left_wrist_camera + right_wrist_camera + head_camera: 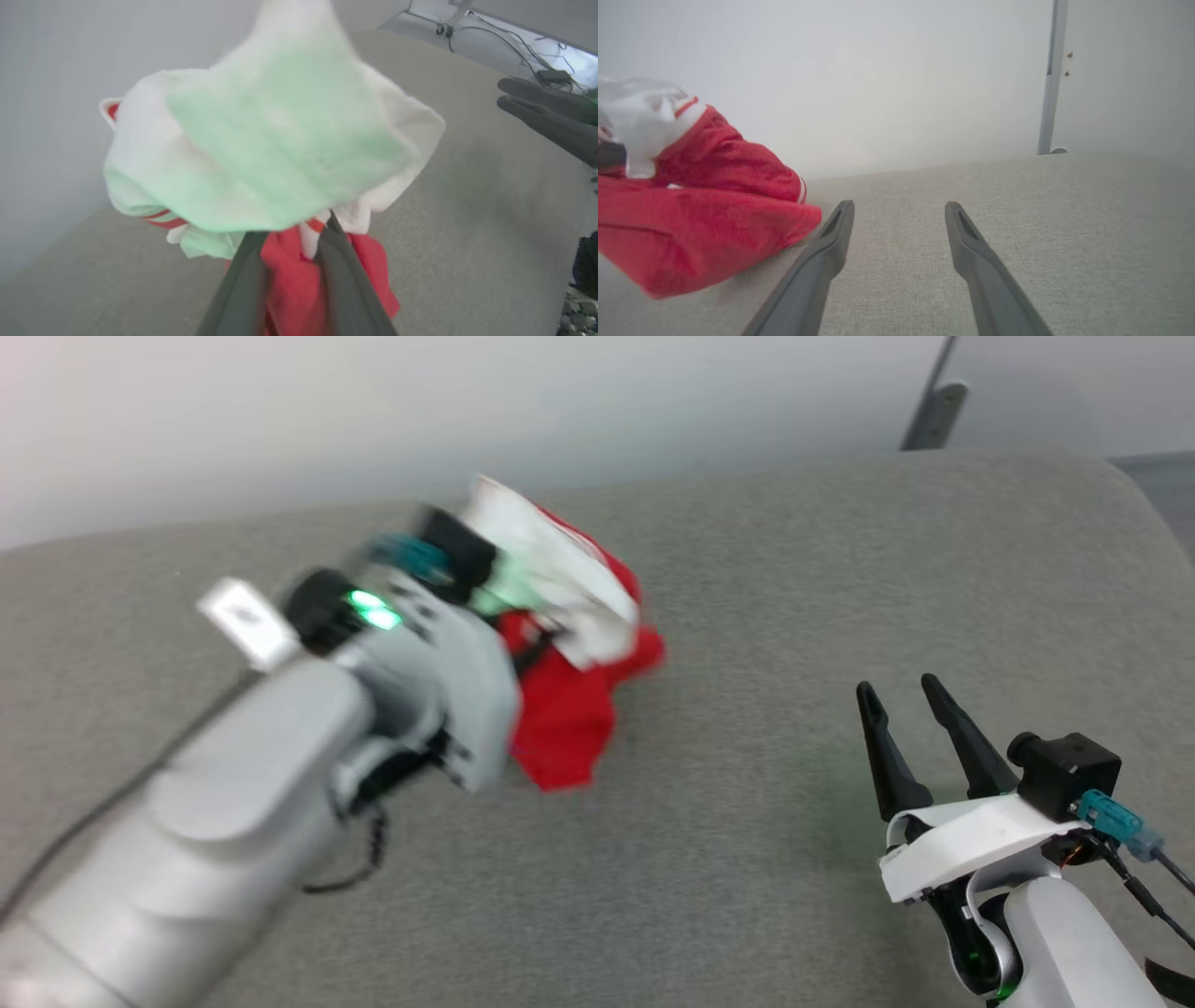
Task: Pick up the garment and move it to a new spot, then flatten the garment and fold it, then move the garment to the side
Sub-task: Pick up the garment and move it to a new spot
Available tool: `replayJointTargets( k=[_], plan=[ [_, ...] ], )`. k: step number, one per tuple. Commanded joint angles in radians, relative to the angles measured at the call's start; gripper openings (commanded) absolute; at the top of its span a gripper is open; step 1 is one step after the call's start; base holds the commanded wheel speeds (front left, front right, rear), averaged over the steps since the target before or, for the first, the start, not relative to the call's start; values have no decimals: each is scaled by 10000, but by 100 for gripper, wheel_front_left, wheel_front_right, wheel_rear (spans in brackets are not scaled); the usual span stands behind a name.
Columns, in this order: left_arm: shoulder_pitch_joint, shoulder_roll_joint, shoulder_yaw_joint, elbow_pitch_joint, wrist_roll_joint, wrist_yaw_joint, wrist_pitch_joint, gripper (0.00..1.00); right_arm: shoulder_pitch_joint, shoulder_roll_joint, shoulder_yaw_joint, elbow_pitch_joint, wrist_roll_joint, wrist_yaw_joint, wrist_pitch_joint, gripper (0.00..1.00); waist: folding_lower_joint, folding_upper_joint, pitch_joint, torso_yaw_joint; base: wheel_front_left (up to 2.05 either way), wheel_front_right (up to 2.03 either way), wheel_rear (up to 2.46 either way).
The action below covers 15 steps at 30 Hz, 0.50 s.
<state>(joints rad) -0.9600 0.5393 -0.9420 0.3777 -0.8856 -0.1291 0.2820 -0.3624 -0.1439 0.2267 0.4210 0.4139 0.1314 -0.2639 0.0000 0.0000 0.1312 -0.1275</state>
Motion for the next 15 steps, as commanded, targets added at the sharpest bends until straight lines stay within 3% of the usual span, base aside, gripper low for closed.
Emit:
replayJointTargets(
  k=[1,9,15],
  plan=[
    [3,-246,-327,-82,49,-16,78,0,80,91,-146,-121,27,-14,-5,100,0,0,296,-617,0,0,0],
    [-692,-1584,-2229,1053,363,-16,120,0,-30,507,-674,-571,136,-14,-3,100,0,0,1123,-1936,0,0,0],
    [-1099,-2458,-2883,2715,-162,-16,-135,0,-3,822,-730,-703,329,-14,-3,100,0,0,1593,-2947,0,0,0]
  ],
)
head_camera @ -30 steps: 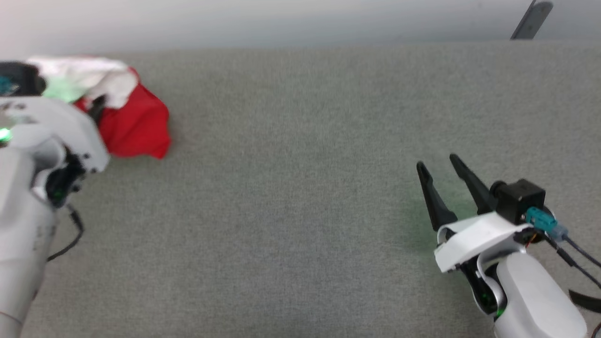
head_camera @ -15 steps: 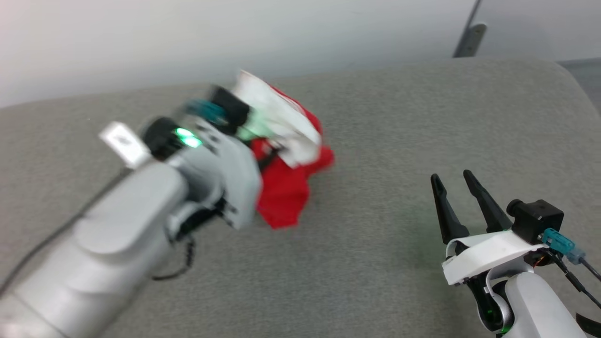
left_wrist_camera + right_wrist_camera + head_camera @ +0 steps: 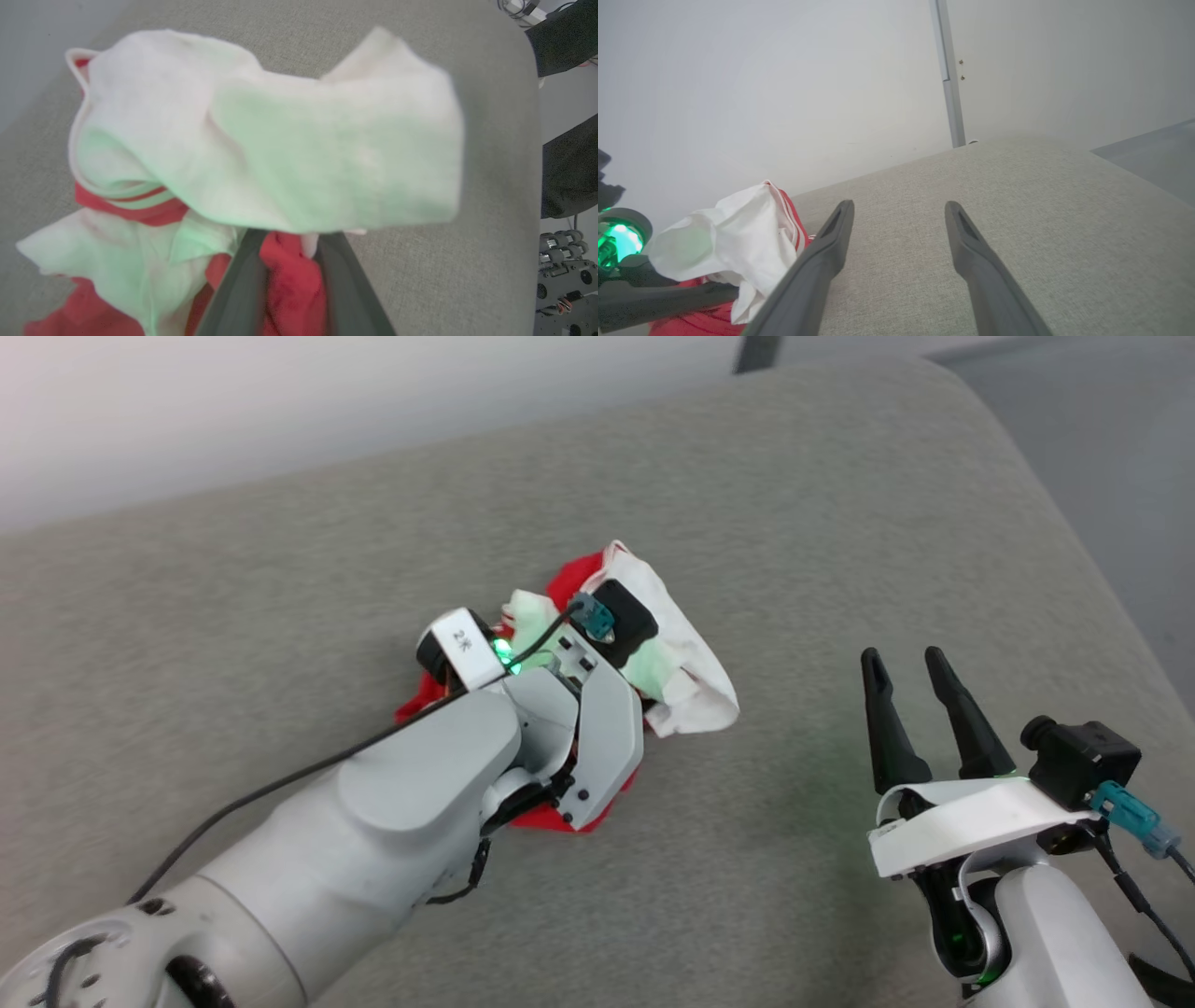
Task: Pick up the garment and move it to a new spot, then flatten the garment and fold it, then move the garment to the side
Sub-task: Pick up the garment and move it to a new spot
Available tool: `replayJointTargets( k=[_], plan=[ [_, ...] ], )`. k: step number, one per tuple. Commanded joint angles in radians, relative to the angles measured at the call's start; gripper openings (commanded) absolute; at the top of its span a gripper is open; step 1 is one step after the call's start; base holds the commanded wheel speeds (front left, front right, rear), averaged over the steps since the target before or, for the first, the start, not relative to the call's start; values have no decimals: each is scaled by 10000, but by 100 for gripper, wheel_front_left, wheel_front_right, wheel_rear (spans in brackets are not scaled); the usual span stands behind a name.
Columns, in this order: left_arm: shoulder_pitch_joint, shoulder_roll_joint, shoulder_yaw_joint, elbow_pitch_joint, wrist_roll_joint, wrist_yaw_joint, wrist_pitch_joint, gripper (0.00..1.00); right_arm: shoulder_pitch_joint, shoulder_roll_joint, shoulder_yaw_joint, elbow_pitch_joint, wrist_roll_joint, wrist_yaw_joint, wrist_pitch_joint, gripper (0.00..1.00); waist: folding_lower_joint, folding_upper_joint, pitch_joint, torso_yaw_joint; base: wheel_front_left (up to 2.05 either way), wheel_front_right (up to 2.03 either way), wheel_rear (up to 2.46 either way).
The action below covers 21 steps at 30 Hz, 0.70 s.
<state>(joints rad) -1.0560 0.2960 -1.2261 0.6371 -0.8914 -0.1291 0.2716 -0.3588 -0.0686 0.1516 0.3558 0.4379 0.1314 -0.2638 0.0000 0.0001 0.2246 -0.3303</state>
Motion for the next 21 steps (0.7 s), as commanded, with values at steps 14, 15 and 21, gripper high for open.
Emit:
replayJointTargets(
  k=[14,15,21],
  plan=[
    [59,8,-613,2027,-561,6,281,100,-40,179,31,-273,584,-14,-5,100,0,-1,1229,-1830,0,0,0],
    [64,38,-623,1998,-540,6,256,100,-47,178,13,-281,548,-14,-5,100,0,-1,1210,-1760,0,0,0],
    [-27,196,-602,1536,-154,6,-77,100,-43,172,-94,-235,187,-14,-5,100,0,-1,856,-1134,0,0,0]
  ],
)
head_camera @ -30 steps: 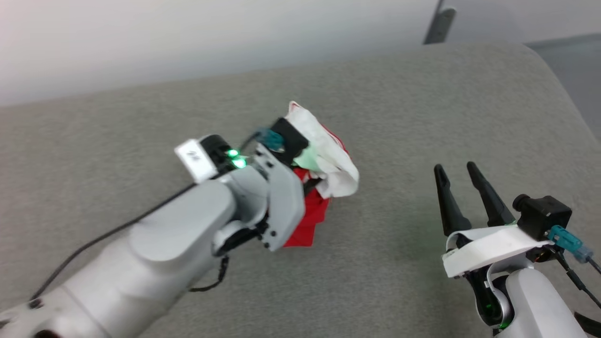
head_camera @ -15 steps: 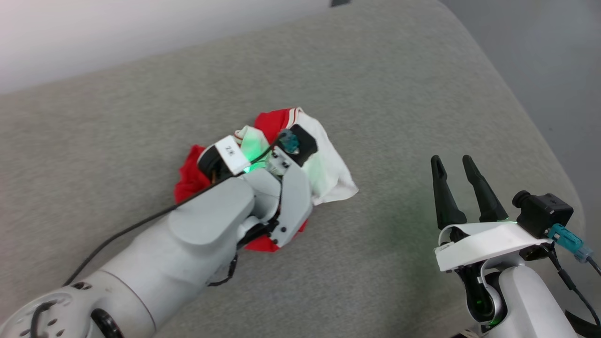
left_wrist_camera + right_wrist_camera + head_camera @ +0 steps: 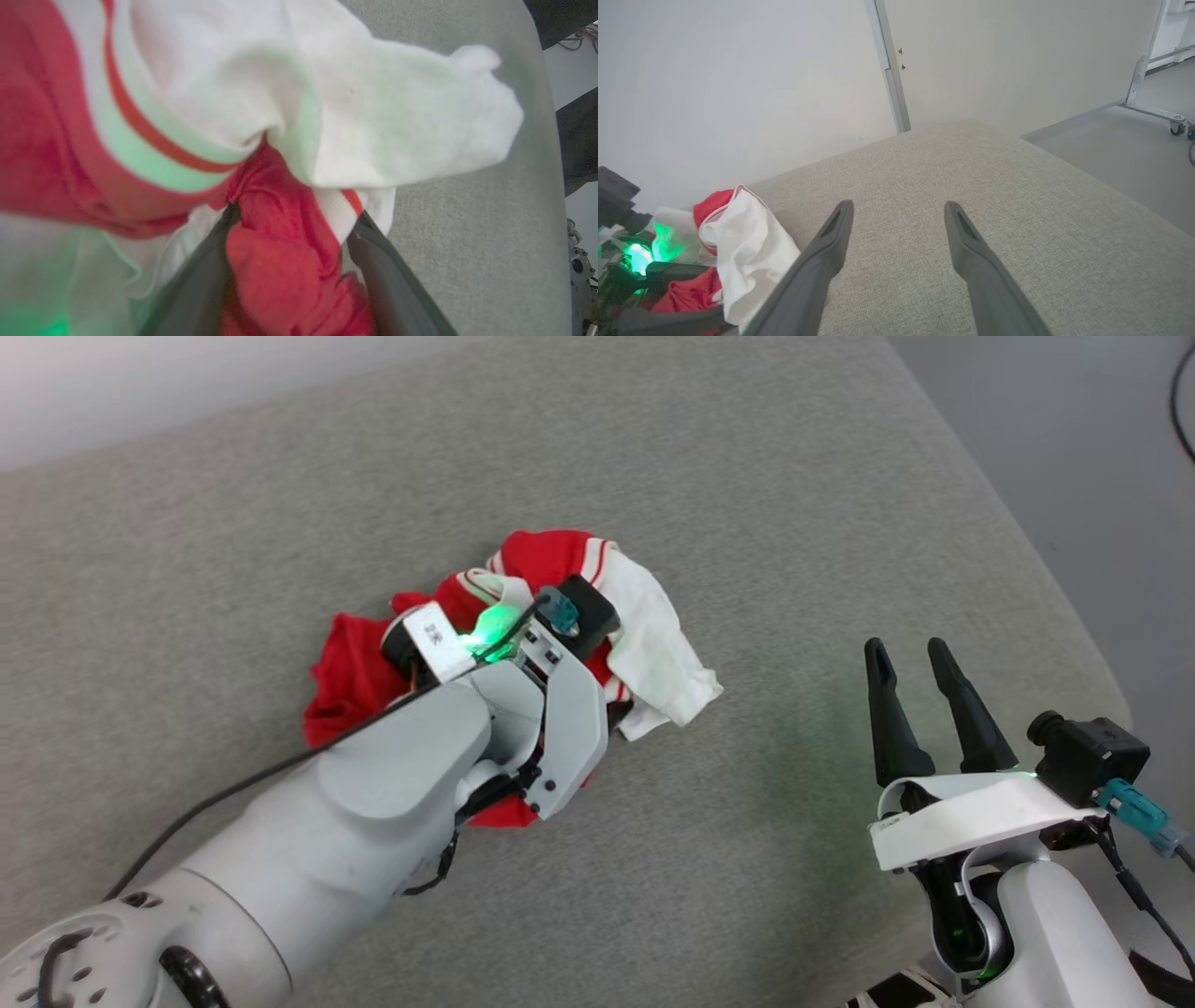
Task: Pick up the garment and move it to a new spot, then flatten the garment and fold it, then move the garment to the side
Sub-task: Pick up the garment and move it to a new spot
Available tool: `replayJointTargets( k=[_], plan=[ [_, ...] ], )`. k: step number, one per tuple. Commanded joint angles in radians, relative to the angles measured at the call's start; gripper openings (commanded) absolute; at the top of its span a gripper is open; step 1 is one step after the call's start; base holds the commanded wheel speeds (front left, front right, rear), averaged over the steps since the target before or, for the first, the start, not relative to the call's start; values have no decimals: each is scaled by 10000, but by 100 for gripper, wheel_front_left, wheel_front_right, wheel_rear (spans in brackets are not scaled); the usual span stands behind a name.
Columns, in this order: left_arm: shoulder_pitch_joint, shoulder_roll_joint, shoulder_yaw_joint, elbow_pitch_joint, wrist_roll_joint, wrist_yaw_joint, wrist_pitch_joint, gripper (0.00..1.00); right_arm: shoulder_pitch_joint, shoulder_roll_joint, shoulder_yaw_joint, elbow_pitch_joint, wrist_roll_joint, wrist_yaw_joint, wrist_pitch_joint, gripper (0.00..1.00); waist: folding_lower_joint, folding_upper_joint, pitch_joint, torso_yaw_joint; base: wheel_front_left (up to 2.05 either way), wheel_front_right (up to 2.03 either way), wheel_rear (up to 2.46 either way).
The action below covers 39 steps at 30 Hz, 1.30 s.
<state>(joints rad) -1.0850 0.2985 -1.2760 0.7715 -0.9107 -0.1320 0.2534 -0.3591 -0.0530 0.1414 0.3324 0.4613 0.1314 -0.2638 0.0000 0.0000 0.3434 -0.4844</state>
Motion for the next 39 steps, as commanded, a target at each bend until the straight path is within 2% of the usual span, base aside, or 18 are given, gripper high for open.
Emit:
replayJointTargets(
  k=[1,10,16,21,23,29,31,33,39],
  plan=[
    [236,174,-94,77,86,35,-56,100,-2,19,-41,32,-146,-14,-5,100,0,0,-477,603,0,0,0],
    [335,134,-63,-873,-839,32,-1807,100,412,-382,-61,353,-672,-14,-5,100,0,0,-1988,2352,0,0,0],
    [1108,580,-57,-1518,-1684,32,-2493,100,867,-785,42,603,-787,-14,-5,100,0,0,-2867,3293,0,0,0],
    [2252,843,102,-1176,-2225,30,-3616,100,1322,-1208,-35,798,-879,-14,-5,100,0,0,-3331,4001,0,0,0],
    [2670,915,102,-832,-2119,82,-4159,100,1475,-1374,-118,834,-952,-14,-5,100,0,0,-3428,4298,0,0,0],
    [4091,781,525,-64,-2138,232,-5112,100,2284,-1761,-683,849,-890,-14,-5,100,0,0,-3774,5308,0,0,0],
    [4505,865,869,17,-2066,305,-5171,100,2585,-1843,-855,821,-858,-14,-5,100,0,0,-3872,5589,0,0,0],
    [4846,1016,1748,-262,-1783,494,-5192,100,2891,-1917,-1028,740,-795,-14,-5,100,0,0,-3948,5819,0,0,0],
    [6808,1423,4622,-1841,151,1295,-5172,100,3696,-2062,-1689,410,-580,-14,27,100,0,0,-4231,6302,0,0,0]
  ],
)
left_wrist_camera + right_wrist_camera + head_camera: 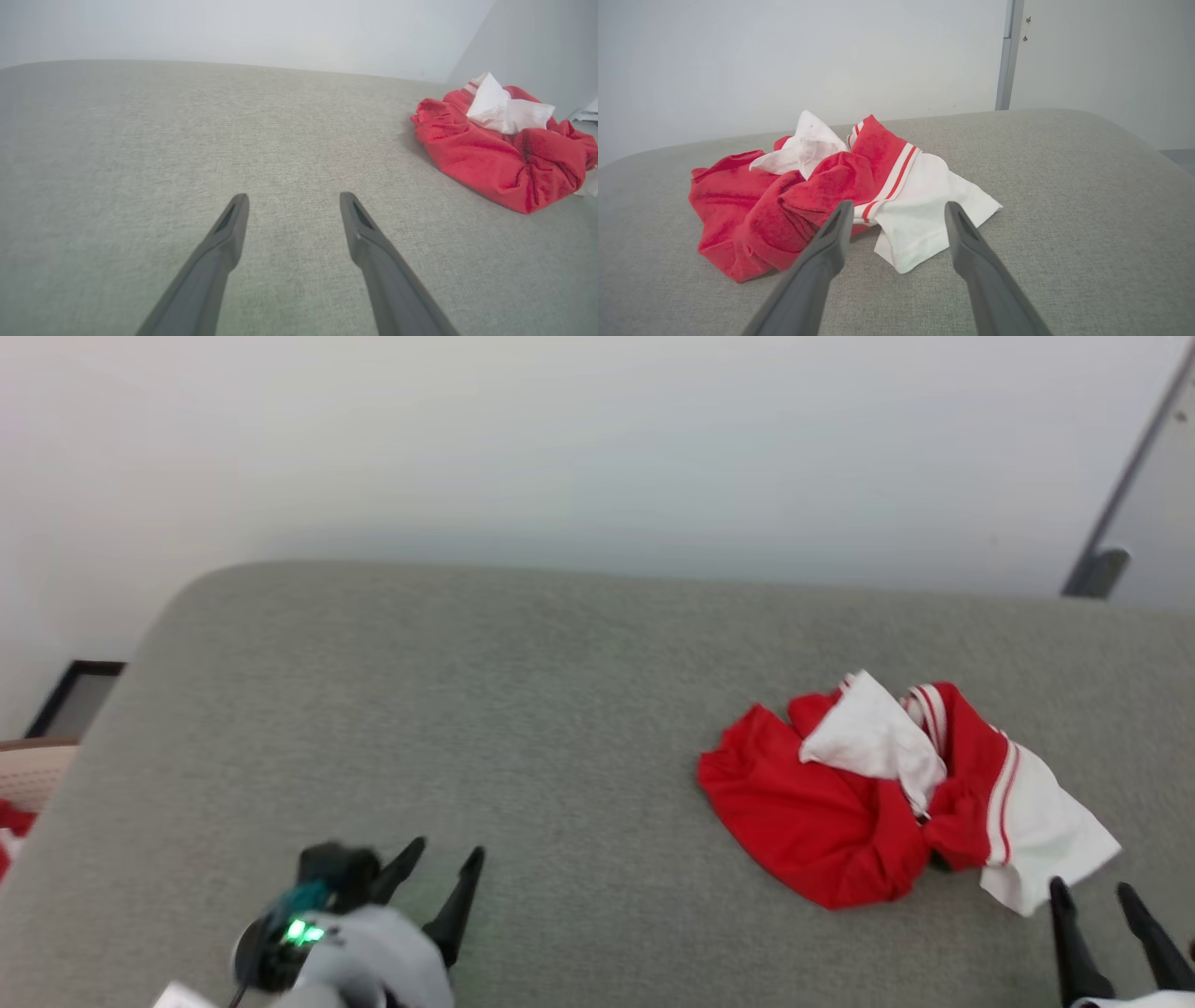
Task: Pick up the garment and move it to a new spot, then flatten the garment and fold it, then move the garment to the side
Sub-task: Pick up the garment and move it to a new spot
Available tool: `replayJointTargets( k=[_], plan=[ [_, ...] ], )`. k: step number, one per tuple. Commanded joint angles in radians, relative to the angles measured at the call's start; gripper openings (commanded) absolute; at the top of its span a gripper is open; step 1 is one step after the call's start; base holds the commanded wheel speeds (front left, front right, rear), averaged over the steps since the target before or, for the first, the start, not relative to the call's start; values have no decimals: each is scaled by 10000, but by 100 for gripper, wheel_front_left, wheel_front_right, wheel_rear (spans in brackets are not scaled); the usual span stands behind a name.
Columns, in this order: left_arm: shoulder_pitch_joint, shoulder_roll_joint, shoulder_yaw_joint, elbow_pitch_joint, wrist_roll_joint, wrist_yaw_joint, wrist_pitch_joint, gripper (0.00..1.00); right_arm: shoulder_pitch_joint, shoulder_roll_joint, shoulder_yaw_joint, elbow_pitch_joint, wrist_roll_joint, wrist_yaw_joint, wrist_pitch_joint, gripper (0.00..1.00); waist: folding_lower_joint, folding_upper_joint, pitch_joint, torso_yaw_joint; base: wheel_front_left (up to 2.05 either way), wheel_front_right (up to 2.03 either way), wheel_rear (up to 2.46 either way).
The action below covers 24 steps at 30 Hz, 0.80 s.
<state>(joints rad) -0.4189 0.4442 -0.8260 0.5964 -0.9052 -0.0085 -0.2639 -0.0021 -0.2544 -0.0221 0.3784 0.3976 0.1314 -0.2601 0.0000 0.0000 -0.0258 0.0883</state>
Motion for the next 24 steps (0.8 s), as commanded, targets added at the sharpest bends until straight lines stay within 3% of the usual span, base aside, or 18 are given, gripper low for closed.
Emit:
replayJointTargets(
  k=[1,4,8,14,18,24],
  plan=[
    [538,5,607,-398,399,157,1,100,223,-65,-149,-111,62,-14,3,100,0,0,-588,606,0,0,0],
    [1637,43,1943,-1322,1378,341,0,100,427,-73,-363,-344,22,-14,55,100,0,0,-710,620,0,0,0],
    [2895,-141,3821,-2732,2509,323,-1,100,516,-24,-471,-721,-113,-14,196,100,0,0,-797,448,0,0,0],
    [4472,-497,5859,-4520,4105,156,-2,100,200,7,-334,-1225,-236,-14,325,100,0,0,-861,-13,0,0,0],
    [5138,-868,6704,-5112,4846,-131,-2,100,155,45,-364,-1460,-243,-14,384,100,0,0,-909,-162,0,0,0],
    [5440,-1372,7048,-4678,5471,-530,-2,100,263,120,-341,-1480,-275,-14,440,100,0,0,-872,-292,0,0,0]
  ],
)
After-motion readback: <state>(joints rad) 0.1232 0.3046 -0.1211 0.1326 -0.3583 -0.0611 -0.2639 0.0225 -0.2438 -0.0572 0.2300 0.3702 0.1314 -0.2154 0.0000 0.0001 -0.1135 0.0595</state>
